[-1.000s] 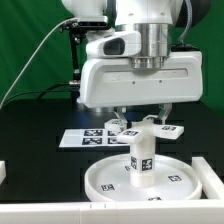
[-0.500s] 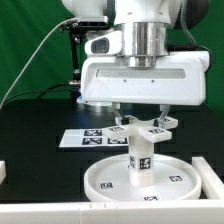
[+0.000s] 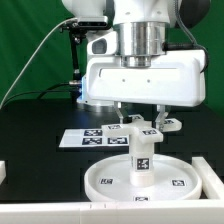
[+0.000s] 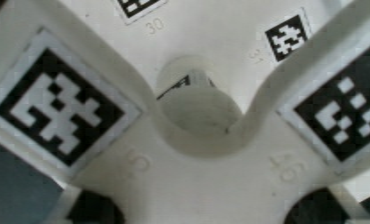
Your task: Assemble round table
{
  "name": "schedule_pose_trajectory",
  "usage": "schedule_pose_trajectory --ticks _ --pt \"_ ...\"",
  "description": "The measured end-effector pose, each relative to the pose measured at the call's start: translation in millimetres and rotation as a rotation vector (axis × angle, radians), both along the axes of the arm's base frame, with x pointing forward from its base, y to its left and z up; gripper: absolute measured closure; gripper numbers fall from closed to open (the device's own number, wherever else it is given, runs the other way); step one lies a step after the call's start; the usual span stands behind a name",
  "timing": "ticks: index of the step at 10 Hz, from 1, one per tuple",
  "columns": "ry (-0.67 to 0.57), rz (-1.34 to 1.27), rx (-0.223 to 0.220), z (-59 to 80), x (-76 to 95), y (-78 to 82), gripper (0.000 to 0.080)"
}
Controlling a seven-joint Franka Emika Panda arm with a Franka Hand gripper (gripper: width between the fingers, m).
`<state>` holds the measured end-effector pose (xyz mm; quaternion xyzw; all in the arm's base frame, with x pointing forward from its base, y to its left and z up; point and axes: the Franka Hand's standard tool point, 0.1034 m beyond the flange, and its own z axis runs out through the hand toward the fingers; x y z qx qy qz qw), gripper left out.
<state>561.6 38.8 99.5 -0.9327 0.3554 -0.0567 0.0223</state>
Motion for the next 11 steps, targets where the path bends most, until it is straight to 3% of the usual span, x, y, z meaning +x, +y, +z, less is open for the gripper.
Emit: schedule_pose_trajectory --ticks 5,10,11 --pt "0.022 -0.518 0.125 -0.3 0.1 0.8 0.0358" --pt "0.017 -0.817 0.183 -0.1 -0.2 1.1 0.0358" --pt "0.018 -0.807 0.182 -0.6 -0.4 1.8 0.0244"
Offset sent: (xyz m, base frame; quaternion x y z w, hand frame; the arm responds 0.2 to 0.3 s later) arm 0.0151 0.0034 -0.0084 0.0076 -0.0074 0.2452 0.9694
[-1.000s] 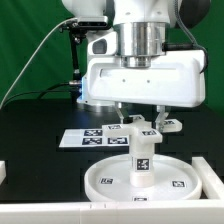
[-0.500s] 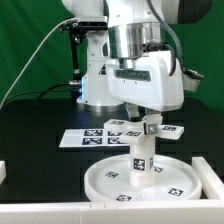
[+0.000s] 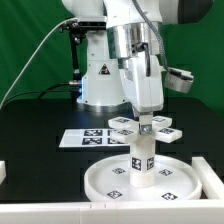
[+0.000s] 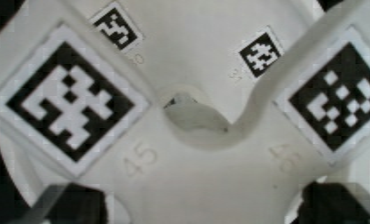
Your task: Assemble round table
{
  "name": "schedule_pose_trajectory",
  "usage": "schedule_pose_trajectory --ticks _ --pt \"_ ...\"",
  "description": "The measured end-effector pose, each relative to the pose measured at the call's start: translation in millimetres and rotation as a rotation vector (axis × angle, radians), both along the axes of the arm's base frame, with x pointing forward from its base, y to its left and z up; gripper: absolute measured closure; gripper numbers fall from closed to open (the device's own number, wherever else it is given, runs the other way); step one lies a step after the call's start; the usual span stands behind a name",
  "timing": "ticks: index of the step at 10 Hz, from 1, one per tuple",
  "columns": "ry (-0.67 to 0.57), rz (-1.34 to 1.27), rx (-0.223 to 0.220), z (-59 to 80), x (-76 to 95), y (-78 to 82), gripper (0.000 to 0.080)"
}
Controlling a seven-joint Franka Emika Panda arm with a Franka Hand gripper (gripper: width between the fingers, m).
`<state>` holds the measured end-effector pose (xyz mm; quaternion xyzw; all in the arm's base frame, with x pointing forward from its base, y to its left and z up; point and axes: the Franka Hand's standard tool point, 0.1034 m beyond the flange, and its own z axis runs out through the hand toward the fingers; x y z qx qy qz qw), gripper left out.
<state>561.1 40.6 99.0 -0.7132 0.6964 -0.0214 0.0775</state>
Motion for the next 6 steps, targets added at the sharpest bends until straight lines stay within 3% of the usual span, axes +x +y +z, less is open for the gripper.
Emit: schedule_pose_trajectory --ticks 2,3,4,6 --pt "-0.002 0.011 0.005 4.0 0.5 2.7 0.0159" --pt "-0.023 0.021 0.02 21.0 2.4 7.9 0.0159" --pt "-0.036 0.025 0.028 29.0 2.7 8.9 0.0151" --pt "-0.031 0.031 0.024 24.5 1.9 8.6 0.015"
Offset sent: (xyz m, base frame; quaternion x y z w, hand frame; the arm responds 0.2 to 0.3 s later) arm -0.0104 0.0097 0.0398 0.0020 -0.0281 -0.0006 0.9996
